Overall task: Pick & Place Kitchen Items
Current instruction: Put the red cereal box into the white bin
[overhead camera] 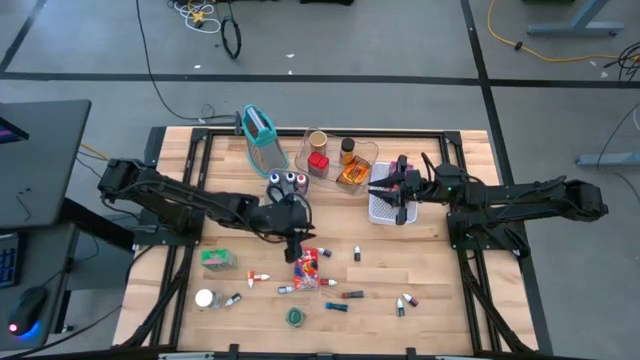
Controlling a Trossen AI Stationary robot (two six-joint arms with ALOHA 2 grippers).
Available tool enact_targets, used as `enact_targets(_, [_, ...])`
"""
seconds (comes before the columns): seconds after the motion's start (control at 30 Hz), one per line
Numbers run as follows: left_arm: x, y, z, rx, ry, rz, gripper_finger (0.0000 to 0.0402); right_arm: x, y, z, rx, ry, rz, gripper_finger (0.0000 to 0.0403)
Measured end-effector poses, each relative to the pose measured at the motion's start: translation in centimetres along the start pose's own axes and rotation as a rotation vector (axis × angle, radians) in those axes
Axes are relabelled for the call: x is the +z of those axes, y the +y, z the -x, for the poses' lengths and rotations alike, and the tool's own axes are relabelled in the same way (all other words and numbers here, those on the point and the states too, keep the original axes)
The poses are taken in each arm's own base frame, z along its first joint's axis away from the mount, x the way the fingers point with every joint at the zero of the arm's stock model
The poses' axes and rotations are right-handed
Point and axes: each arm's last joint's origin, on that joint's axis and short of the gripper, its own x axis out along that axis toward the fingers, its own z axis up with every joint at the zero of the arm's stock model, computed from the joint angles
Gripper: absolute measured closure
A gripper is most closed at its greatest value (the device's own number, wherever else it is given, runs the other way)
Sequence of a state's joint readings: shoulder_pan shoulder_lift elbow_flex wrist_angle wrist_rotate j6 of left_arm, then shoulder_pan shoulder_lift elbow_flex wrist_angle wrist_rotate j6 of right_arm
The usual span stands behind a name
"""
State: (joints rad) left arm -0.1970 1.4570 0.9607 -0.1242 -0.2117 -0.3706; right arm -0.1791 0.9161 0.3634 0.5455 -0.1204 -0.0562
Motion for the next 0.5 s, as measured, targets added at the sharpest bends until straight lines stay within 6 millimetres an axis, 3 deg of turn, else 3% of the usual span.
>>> enact_targets(0.27, [0.4, -1.1, 0.2, -0.049, -0.068, -0.043, 0.0317, 1.0, 0.0, 0.0, -0.004, -0.098, 0.008, 0.0308])
enact_targets(0.5, [2.5, -2.7, 1.6, -0.025, -0.094, -0.156, 0.0335, 1.6, -0.1, 0.1, -0.005, -0.17, -0.001, 0.0308])
